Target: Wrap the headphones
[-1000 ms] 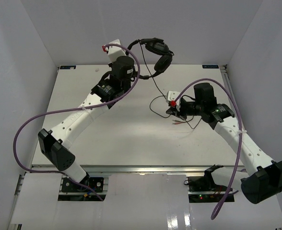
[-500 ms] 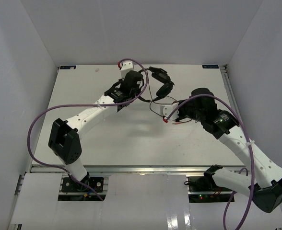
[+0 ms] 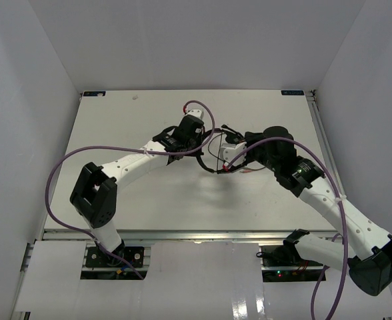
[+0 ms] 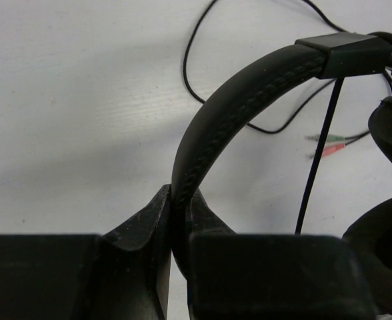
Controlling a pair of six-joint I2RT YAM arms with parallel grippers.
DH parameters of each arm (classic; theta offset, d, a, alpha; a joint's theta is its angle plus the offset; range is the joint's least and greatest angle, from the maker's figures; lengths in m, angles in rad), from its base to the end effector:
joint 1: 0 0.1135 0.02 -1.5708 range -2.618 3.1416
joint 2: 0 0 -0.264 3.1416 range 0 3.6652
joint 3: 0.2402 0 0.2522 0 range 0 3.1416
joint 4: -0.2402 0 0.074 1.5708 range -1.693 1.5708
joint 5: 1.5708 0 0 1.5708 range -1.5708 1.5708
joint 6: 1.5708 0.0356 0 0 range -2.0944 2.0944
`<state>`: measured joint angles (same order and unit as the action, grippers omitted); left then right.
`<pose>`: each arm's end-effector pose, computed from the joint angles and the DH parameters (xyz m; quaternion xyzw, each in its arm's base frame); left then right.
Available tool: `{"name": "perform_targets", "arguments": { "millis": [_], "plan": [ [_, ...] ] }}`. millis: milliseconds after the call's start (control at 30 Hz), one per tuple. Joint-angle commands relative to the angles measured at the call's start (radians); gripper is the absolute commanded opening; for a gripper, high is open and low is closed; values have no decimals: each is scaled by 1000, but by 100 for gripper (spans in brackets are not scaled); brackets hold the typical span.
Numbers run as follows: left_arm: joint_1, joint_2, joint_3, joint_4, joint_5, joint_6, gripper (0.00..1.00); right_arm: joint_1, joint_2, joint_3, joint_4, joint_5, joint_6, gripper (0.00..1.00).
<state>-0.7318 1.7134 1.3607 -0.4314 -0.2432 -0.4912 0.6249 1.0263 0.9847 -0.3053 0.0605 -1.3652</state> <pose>0.2921 -0.2509 0.2698 0.0639 0.9158 -0.1267 0.3758 0.1906 0.1349 0.3518 -0.6768 0.4600 -0.2308 0.5264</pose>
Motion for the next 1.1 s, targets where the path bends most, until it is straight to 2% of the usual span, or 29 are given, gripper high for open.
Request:
{"name": "perform_targets", "arguments": {
  "millis": [0,267,467,800,1067],
  "plan": [
    [-10,-25,-24,7,144,85,0,0,8,15,128,44,-15,12],
    [-37,-55,-87,23,242,138,0,-37,47,81,120,-23,82,13],
    [-64,-104,-132,43,320,180,0,-77,83,140,101,-129,188,13],
    [-102,-196,-205,75,376,201,0,-173,148,186,109,-248,363,9],
    [-110,-209,-225,76,400,223,0,-217,192,246,98,-327,462,9]
  ]
}}
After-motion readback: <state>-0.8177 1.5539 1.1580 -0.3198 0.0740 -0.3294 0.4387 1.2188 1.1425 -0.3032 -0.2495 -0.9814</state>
